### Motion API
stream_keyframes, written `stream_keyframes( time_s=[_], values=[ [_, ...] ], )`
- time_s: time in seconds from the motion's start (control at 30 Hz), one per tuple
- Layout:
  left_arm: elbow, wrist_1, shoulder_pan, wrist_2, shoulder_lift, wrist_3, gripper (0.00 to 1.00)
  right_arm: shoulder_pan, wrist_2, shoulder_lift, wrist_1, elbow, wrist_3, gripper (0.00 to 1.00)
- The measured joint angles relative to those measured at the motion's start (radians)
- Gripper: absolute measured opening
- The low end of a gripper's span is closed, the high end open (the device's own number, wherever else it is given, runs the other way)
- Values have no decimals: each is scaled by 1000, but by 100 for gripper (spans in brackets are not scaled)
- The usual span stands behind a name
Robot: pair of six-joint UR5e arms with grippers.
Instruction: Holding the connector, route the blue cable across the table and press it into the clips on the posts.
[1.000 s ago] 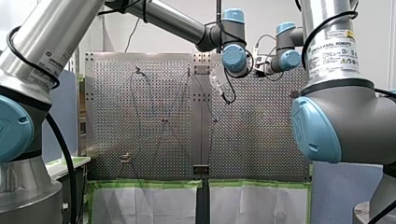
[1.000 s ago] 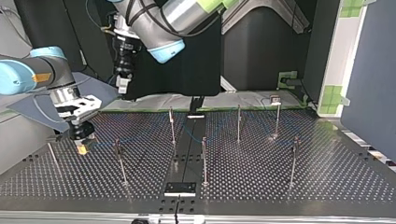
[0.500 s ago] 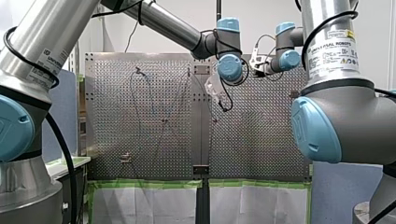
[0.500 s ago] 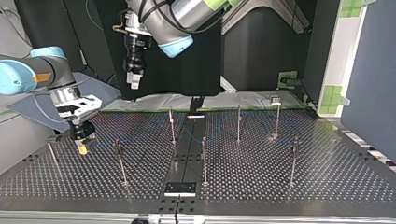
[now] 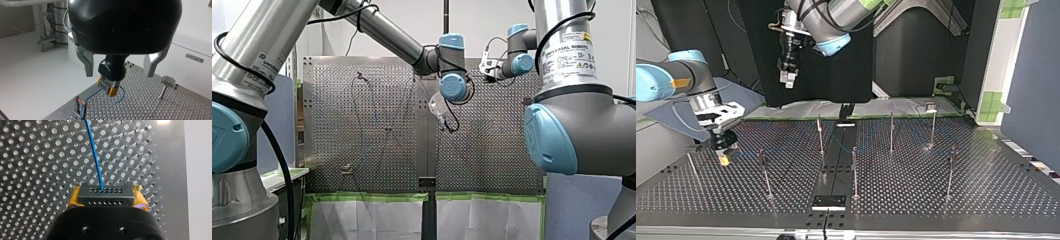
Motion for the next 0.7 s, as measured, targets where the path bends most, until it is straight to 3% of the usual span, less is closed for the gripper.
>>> stream_keyframes(
  time_s=[0.4, 0.7],
  values=[
    [-102, 102, 43, -5, 0, -87, 98, 0, 0, 0, 0, 0, 2, 0],
    [-178, 178, 115, 8, 0, -32, 98, 0, 0, 0, 0, 0, 2, 0]
  ],
)
